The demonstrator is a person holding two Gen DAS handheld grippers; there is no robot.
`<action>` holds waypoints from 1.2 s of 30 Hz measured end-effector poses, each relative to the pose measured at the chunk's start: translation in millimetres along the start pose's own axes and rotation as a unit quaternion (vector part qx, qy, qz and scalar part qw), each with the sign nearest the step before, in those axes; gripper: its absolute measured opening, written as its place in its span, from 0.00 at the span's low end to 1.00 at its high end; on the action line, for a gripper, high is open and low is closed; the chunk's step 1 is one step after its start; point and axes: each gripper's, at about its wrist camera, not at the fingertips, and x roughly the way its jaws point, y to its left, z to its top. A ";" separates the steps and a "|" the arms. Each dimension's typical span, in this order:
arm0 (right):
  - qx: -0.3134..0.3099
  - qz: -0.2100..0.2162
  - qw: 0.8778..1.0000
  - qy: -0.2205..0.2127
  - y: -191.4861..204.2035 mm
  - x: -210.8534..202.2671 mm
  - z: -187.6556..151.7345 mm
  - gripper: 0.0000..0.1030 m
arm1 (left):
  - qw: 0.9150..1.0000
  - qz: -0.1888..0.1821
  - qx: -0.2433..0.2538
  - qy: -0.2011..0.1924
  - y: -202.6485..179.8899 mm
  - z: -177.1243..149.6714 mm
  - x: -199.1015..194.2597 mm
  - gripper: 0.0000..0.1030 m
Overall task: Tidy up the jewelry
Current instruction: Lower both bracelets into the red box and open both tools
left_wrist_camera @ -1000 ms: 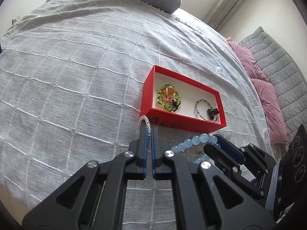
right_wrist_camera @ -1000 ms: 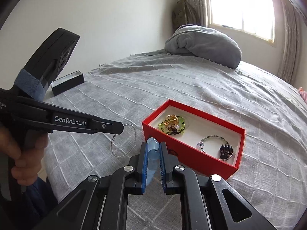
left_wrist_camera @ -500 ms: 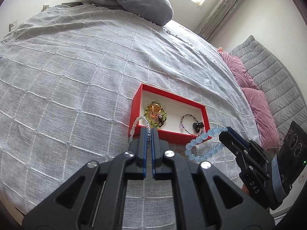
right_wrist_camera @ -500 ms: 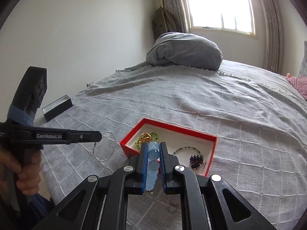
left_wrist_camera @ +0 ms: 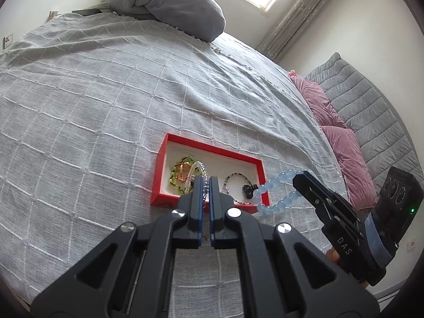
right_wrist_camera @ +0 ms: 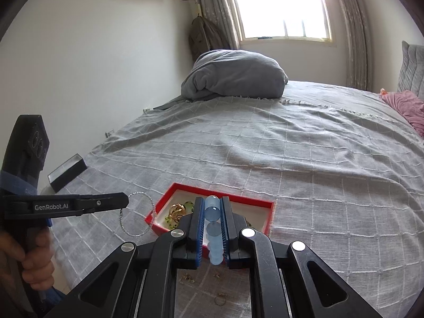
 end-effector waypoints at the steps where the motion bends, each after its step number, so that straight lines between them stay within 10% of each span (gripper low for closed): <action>1: 0.004 0.002 1.000 0.001 -0.9 2.2 1.1 0.11 | 1.000 -0.001 -0.002 0.001 -0.3 2.0 2.5 0.04; 12: 0.052 0.033 0.997 0.035 -8.7 51.1 10.2 0.11 | 1.000 -0.008 -0.017 -0.010 5.0 16.0 16.7 0.04; 36: 0.117 -0.042 0.985 0.120 -51.8 57.1 -21.4 0.13 | 1.000 -0.026 0.009 0.015 -36.9 5.4 50.1 0.04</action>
